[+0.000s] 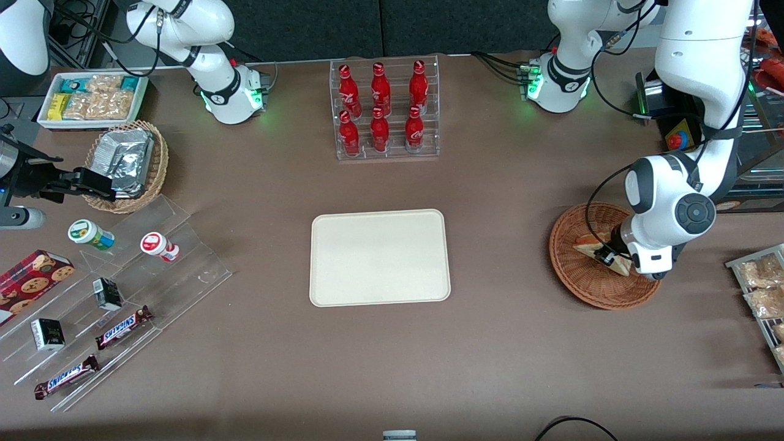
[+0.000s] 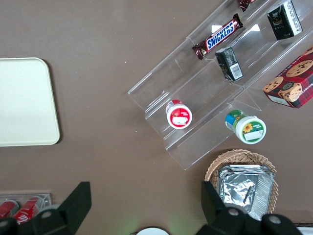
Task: Place sandwich from basket to tray
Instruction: 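Lift the sandwich and carry it over the cream tray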
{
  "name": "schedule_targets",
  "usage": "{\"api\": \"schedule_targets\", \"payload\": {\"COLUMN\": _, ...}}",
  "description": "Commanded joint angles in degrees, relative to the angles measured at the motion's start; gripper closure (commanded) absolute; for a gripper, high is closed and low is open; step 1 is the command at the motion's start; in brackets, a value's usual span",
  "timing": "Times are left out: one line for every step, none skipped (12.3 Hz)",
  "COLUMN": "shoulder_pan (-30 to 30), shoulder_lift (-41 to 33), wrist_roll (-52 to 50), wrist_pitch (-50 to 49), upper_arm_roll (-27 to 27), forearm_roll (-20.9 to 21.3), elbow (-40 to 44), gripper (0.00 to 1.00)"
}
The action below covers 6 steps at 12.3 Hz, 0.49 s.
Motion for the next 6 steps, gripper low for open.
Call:
{"api": "schedule_targets", "payload": {"shoulder_pan": 0.3, "shoulder_lift": -2.7, "wrist_roll": -0.4, "wrist_pitch": -7.4, "upper_arm_roll": -0.4, "forearm_roll": -0.6, "elbow": 4.4, "gripper": 0.91}}
{"api": "schedule_targets", "payload": {"shoulder_pan": -0.3, "shoulder_lift": -3.1, "wrist_roll": -0.4, "wrist_pitch": -11.9, "upper_arm_roll": -0.5, "forearm_roll": -0.6, "elbow": 7.9, "gripper": 0.91}}
{"api": "schedule_targets", "payload": {"shoulder_pan": -0.6, "shoulder_lift": -3.1, "wrist_roll": -0.5, "wrist_pitch": -16.1, "upper_arm_roll": -0.7, "forearm_roll": -0.6, "elbow": 11.7, "gripper": 0.91}}
{"api": "schedule_targets", "payload": {"shoulder_pan": -1.3, "shoulder_lift": -3.1, "wrist_roll": -0.6, "wrist_pitch": -21.3, "upper_arm_roll": -1.6, "forearm_roll": -1.1, "elbow": 16.4, "gripper": 0.91}}
{"api": "schedule_targets", "payload": {"shoulder_pan": -1.8, "shoulder_lift": -2.7, "wrist_roll": -0.7, "wrist_pitch": -26.4, "upper_arm_roll": -2.3, "forearm_roll": -2.2, "elbow": 21.1, "gripper": 0.91}}
{"api": "schedule_targets", "payload": {"shoulder_pan": -3.0, "shoulder_lift": -2.4, "wrist_roll": -0.7, "wrist_pitch": -30.2, "upper_arm_roll": -3.2, "forearm_roll": -3.5, "elbow": 25.0, "gripper": 0.91}}
